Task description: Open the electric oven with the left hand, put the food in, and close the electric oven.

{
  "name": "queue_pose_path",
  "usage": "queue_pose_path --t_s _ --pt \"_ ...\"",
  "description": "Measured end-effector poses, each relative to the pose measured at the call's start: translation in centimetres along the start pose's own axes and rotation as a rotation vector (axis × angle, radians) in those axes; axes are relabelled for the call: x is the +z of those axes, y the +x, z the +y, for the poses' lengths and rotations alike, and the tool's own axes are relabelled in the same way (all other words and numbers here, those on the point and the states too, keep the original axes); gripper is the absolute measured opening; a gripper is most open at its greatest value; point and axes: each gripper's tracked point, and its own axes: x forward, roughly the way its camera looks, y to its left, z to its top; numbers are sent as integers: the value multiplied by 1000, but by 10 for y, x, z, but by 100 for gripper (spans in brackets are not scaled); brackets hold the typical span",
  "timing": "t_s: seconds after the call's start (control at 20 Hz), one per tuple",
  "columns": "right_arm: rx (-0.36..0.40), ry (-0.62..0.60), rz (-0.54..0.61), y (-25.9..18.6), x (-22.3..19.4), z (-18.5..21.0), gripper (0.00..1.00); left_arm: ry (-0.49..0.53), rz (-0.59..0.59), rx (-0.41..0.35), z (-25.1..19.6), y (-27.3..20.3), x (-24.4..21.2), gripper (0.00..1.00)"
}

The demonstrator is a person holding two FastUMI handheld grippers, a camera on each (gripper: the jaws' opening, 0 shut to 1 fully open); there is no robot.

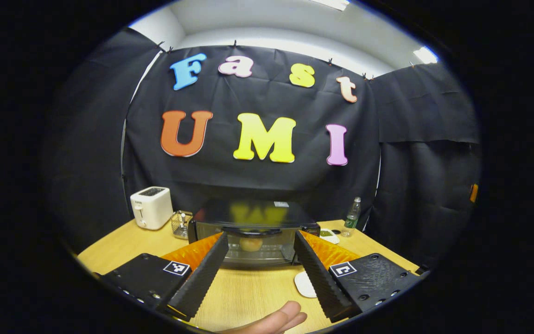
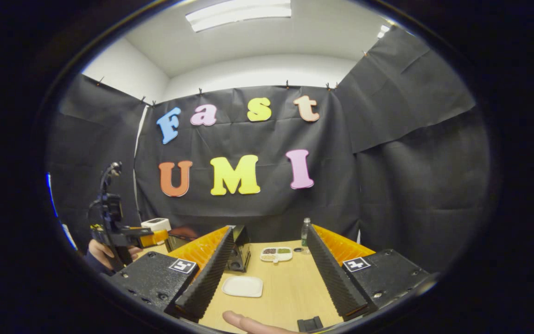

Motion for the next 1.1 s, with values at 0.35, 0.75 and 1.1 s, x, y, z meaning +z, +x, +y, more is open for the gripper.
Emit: queue_pose_path --t_s 0.35,0.75,1.1 --pt "20 35 -33 -4 4 4 96 101 -77 44 -20 -70 56 94" --pt "46 7 -48 -11 0 13 96 97 -101 74 -27 -126 52 94" --pt "40 -15 -65 -14 3 20 96 133 -83 86 -34 -159 47 94"
